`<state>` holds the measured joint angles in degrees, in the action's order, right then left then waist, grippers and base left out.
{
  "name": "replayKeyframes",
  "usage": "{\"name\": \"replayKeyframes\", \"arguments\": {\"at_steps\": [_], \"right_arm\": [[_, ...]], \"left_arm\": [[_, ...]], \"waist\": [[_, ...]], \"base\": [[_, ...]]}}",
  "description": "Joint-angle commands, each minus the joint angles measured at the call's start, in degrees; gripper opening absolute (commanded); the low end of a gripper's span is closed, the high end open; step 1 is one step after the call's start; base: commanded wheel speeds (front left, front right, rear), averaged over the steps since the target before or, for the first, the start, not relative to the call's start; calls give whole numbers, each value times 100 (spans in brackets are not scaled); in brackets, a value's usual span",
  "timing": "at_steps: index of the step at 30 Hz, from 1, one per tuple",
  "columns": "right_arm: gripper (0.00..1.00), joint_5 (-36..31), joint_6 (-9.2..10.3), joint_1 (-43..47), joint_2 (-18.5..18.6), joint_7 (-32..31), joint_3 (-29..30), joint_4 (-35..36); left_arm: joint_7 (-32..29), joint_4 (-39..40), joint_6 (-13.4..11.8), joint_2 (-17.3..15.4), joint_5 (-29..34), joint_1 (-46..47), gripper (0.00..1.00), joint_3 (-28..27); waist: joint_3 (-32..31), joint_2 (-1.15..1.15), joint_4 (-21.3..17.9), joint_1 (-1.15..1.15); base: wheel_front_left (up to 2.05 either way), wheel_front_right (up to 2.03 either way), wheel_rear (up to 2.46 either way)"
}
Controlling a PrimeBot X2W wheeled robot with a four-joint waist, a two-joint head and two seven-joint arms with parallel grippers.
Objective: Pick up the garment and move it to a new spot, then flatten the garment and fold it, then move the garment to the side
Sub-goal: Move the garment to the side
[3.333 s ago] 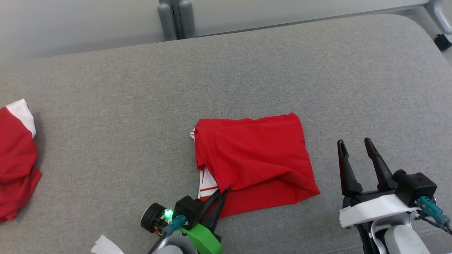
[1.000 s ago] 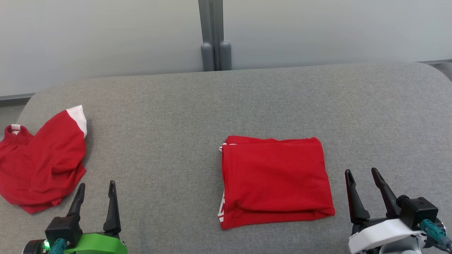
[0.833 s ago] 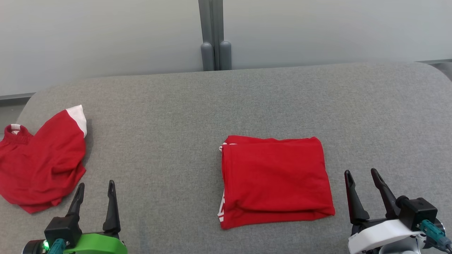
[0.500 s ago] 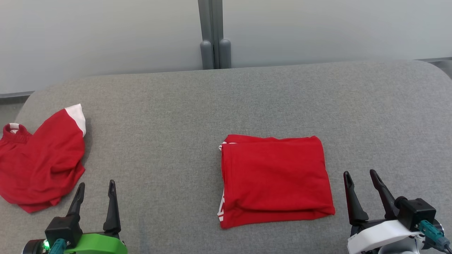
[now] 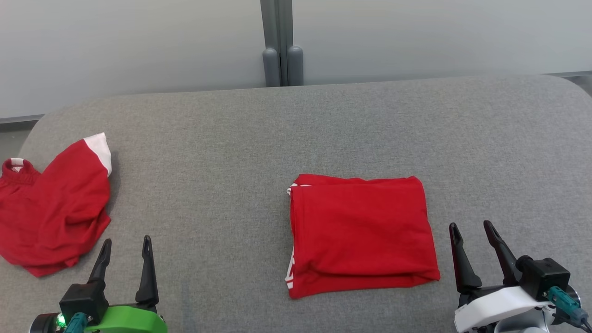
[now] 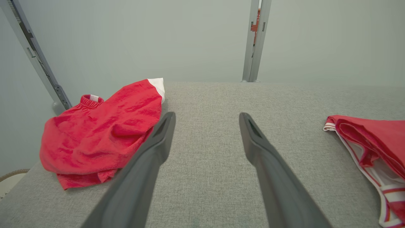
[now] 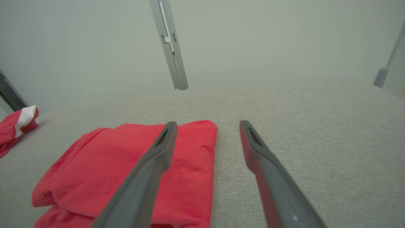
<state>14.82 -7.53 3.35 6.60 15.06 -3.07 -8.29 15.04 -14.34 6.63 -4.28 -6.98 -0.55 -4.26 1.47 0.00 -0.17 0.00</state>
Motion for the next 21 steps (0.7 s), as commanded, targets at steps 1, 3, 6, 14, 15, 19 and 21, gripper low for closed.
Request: {"name": "replayKeyframes", "arguments": {"at_steps": [1,3,6,14,15,19,21], "right_arm": [[100,-37,9,-62,20,15,-2,-20],[100,-56,9,-143,33,15,-4,-32],[100,-99,9,-284,80,15,-70,-54],[100,-171,9,-992,267,-33,-208,-487],[100,-197,9,-1099,271,-74,-225,-582],[100,-222,9,-1440,280,-234,-232,-996],[100,-201,9,-1553,266,-307,-249,-1255]], "left_arm": [[17,8,28,12,13,46,100,-29],[17,9,25,22,25,51,100,-34],[17,5,34,36,47,91,100,-20],[17,-15,54,63,63,249,100,69],[17,-19,57,67,60,266,100,85],[16,-22,69,79,69,313,100,149],[17,-29,72,81,66,311,100,165]], "waist": [[11,0,2,0],[25,0,-1,0],[72,0,3,0],[252,0,76,0],[269,0,91,0],[342,0,155,0],[362,0,183,0]], "base": [[0,0,0],[0,0,0],[0,0,0],[0,0,0],[0,0,0],[0,0,0],[0,0,0]]}}
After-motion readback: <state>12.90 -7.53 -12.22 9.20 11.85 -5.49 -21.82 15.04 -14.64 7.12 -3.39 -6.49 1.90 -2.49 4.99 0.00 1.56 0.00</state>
